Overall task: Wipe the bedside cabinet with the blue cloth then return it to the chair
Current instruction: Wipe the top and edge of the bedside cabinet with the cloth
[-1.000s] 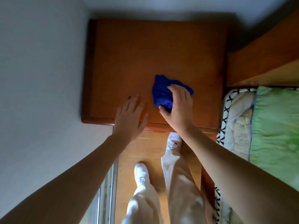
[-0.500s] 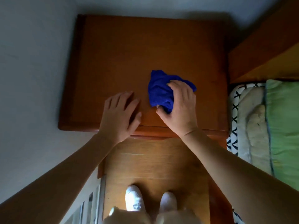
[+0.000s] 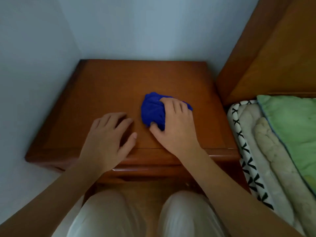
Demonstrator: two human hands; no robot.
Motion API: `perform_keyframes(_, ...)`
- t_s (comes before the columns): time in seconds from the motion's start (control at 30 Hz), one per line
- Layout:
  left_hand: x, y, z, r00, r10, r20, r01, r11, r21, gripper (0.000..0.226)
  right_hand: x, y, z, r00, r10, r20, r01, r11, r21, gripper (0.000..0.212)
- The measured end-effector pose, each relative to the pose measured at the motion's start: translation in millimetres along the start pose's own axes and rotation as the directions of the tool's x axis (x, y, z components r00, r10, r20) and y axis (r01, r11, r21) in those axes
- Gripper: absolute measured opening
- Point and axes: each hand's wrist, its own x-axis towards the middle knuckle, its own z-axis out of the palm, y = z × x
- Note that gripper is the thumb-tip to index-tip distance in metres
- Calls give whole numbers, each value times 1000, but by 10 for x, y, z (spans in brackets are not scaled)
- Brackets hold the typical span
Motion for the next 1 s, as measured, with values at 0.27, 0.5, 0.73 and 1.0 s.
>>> perform_keyframes(0.27,-21,30,-24,1000,-27,5,27,999,18,58,-50,-71,-76,999,-35,41,39,996,-85,64)
perform_keyframes(0.5,-44,16,10,998,-8,-68,8,1000,-9,53,-42,-74,-34,999,-45,29,48,990,-133,63)
perform_keyframes(0.73,-102,-82,29,1000,-18,1,18,998,-52,59,12,-34,21,986,-46,161,58,996,-69,78)
perform_keyframes(1.0,-178,-883,-151,971,-226,-84,223,974,-46,60,587,-513,279,954,-112,277,76,988,137,65)
